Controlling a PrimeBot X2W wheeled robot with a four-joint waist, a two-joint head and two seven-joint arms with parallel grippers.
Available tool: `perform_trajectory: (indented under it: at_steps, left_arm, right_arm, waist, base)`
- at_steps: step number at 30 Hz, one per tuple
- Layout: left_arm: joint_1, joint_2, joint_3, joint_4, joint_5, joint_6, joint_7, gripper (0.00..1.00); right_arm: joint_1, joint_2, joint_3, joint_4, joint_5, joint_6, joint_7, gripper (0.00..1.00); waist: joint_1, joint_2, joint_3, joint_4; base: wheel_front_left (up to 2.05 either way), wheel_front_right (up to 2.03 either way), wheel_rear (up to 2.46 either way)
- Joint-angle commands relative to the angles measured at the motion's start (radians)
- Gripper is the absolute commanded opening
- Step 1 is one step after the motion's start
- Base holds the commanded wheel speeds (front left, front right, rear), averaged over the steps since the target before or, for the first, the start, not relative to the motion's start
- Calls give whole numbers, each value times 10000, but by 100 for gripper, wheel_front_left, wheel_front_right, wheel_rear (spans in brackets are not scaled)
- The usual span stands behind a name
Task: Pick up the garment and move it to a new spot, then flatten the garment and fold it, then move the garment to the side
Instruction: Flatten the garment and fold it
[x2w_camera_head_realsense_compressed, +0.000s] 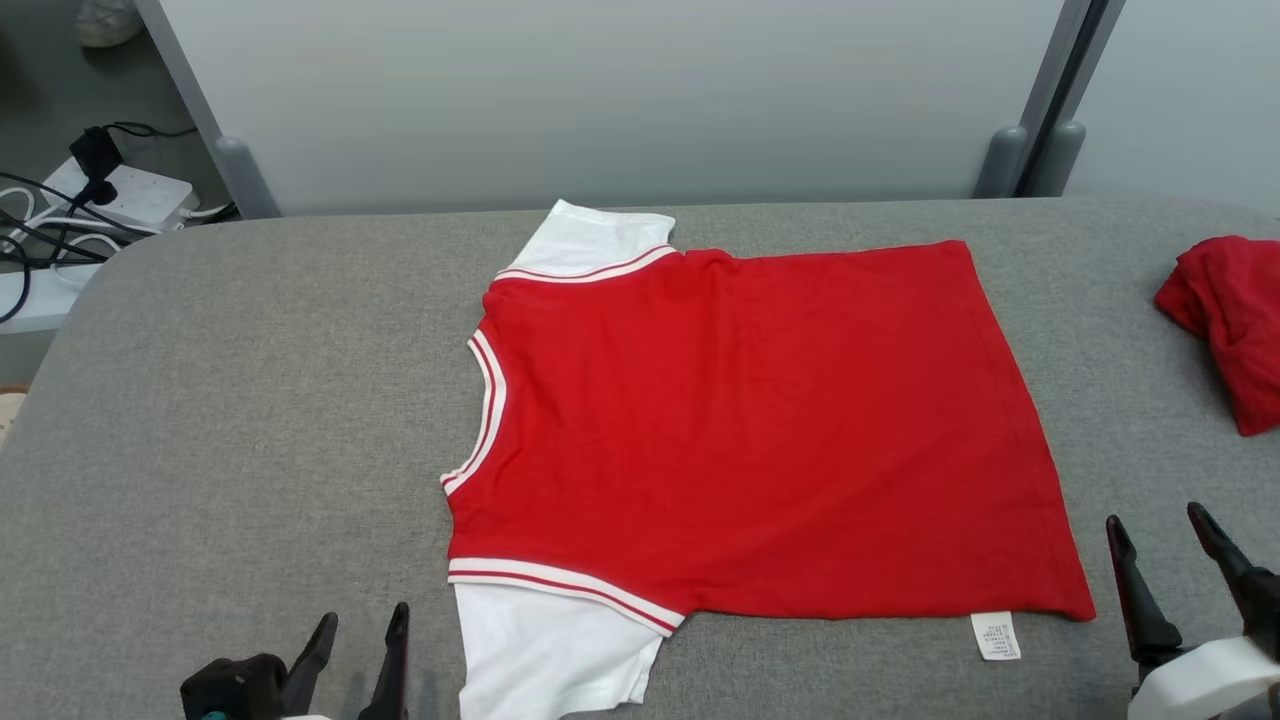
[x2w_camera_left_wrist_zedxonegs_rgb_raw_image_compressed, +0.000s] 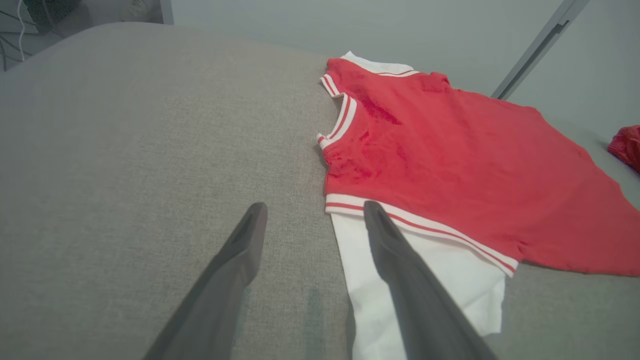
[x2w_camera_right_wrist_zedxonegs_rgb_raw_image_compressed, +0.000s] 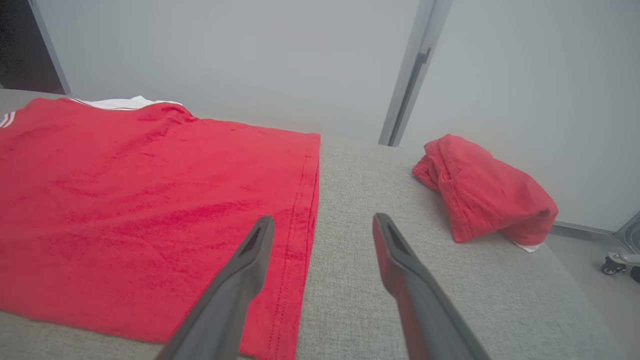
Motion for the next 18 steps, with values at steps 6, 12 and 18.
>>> perform_trajectory:
  at_steps: [6,12,18]
  left_arm:
    - [-254,-237,859,-683,440,321,-1311,100]
    - [-60,-921,1425,-965,1208,92,-1609,100]
    - [335,-1556,1796,-1045,2734,-663,-1616,100]
  right_arm:
    - [393,276,394,-990,380,-2,-212,100]
    - [799,723,340,-1806,718,-2,-217,100]
    - [1229,1109,451,-2242,923,-2,-218,100]
  waist:
    - [0,0,-408,32]
    - [0,0,-679,-3]
    - [0,0,-898,-103]
  base:
    - [0,0,0]
    - [0,0,0]
    - [0,0,0]
